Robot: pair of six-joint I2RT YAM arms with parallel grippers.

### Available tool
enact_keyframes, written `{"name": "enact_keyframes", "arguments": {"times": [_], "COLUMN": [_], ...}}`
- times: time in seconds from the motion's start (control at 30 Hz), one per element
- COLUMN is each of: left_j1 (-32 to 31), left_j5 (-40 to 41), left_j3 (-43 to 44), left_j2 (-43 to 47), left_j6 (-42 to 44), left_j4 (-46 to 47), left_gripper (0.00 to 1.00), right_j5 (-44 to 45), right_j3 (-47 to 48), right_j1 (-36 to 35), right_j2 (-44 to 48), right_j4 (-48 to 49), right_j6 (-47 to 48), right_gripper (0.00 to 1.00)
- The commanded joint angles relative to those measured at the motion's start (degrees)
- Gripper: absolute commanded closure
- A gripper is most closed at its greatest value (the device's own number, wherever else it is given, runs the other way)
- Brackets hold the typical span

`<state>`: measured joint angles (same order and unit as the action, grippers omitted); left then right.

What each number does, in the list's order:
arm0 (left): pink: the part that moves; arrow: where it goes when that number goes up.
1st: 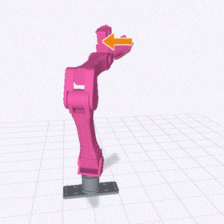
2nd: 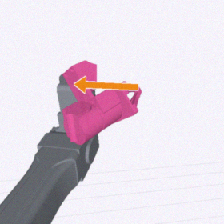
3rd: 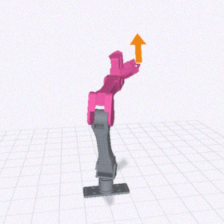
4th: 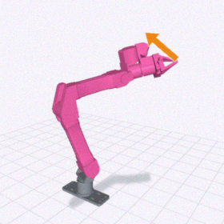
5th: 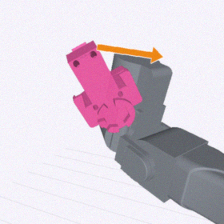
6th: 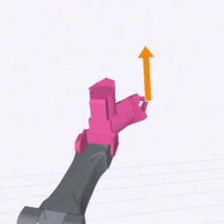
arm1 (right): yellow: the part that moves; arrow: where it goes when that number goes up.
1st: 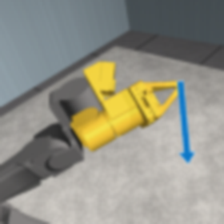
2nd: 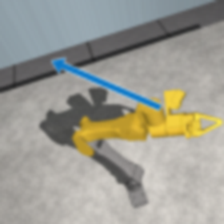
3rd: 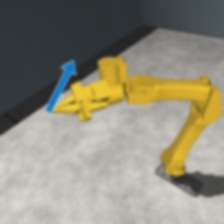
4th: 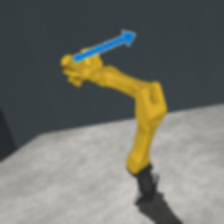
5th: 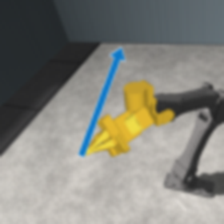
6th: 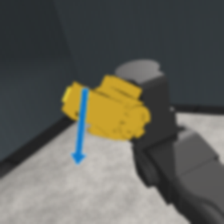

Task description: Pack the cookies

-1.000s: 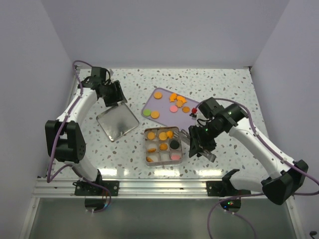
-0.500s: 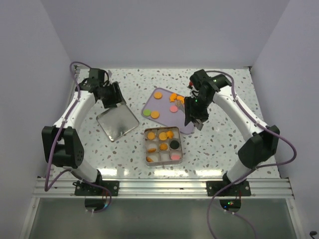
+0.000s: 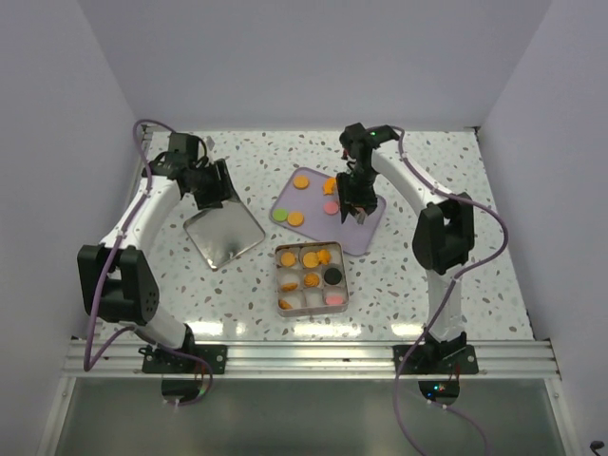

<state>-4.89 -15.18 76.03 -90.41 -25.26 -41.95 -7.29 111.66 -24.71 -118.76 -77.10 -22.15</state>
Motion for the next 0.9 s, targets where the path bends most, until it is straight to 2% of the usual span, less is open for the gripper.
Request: {"name": "enact_keyframes", "arguments": {"times": [0.0,0.27,0.53,0.87], "left_j1": [0.7,2.2,3.3,3.7], "left_j5": [0.0,0.2,-1.5,-3.1], "left_j3": [-0.2,-2.6,-2.5,-2.6], "left_j2": [2.8,3.1,1.5,0.4], "left_j6": [2.6,4.2,5.2,5.1], "left_j4": [-0.8,0.3,1.2,1.8], "left_gripper": [0.41,0.41,0.41,0.41], "right_j5": [3.5,5.9,7.2,1.5], "right_j3": [5.1,7.8,7.3,3.6], "right_j1": [0.5,0.5,0.5,0.5], "right_j2": [-1.2,-4.3,-3.6,-3.8], "right_j4": [-5.4,-8.4,-9.6,-7.2], "right_j6": [1.4,1.7,1.1,0.4], "right_gripper": [0.52,0.52,0.52,0.52]}}
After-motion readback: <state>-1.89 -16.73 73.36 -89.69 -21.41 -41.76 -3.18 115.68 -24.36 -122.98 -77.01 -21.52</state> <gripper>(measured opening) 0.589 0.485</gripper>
